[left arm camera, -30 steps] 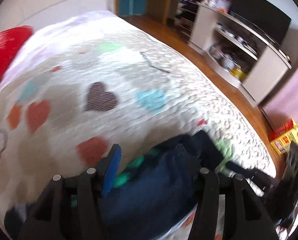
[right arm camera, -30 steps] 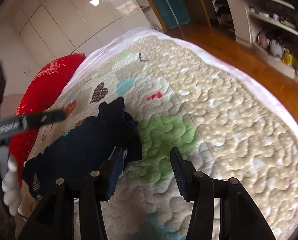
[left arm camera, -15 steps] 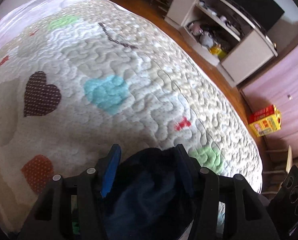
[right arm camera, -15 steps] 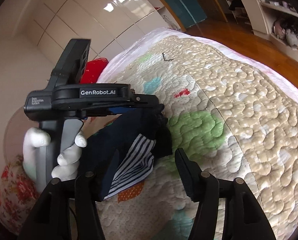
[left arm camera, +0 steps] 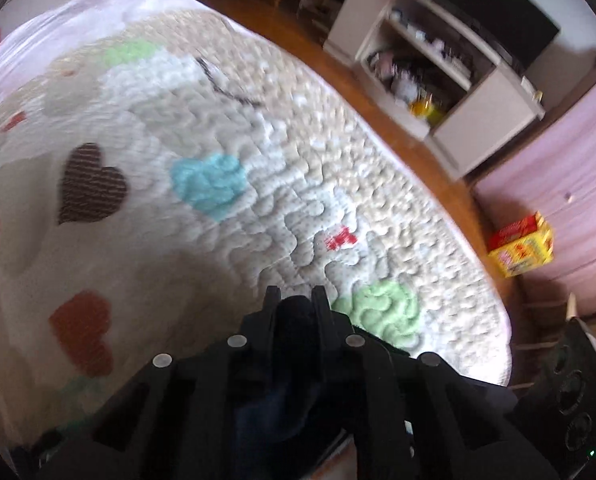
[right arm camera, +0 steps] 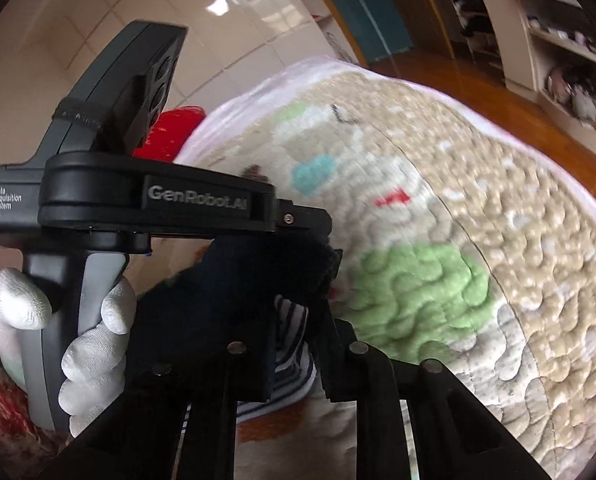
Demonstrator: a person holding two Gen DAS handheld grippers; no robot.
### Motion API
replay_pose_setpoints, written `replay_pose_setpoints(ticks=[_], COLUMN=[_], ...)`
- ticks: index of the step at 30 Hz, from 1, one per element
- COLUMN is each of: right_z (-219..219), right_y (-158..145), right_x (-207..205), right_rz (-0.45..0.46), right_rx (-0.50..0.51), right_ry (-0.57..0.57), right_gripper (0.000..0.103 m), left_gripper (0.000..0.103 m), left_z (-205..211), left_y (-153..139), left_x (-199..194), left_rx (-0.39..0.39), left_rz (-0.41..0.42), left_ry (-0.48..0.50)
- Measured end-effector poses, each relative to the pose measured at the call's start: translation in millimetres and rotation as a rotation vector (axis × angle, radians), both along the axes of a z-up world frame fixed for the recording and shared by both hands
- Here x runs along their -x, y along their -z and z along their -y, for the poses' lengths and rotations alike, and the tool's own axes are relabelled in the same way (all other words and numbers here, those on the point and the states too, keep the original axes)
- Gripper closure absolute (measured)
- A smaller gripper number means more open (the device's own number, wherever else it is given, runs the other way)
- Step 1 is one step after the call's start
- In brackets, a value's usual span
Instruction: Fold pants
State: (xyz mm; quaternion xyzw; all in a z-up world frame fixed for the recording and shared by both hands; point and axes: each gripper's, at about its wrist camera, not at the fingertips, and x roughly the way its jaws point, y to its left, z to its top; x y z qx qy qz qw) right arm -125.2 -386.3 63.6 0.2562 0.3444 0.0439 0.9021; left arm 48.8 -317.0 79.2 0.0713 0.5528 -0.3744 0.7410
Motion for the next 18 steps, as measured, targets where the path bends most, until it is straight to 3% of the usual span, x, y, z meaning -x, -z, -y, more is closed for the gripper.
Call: replay_pose_setpoints(ticks=[6, 10, 13, 15, 18], right_z=[-47.5, -93.8, -130.3, -152.4, -176.1], right_y=[-30.6, -32.3, -23.2, -14.3, -3.9], right_x=[-12.6, -29.6, -42.8, -50.1, -52.8], right_rz=[0.047, 0.033, -0.003, -0.036, -0.084], right_rx=[0.066, 0.123, 0.173, 0.188, 0.201], right_ry=[-0.134, -0.254, -0.354, -0.430, -0.514], right_gripper=[0.085, 0.085, 0.080, 0.064, 0.060], left_gripper=[0.088, 0.085, 0.078, 0.073, 0.065], left_z=[-82.7, -144.3, -190.8, -223.9, -265.8], left_y=[-37.7, -33.4, -27.6, -25.6, -25.7], left_x=[12.9, 14.7, 16.8, 23.8, 36.2], left_rx=[0.138, 0.147, 0.160, 0.196, 0.223], left_rz=[0.043, 0.064, 0.057, 0.057, 0.078], left_ry=[-0.143, -0.273, -0.371, -0.438, -0.529])
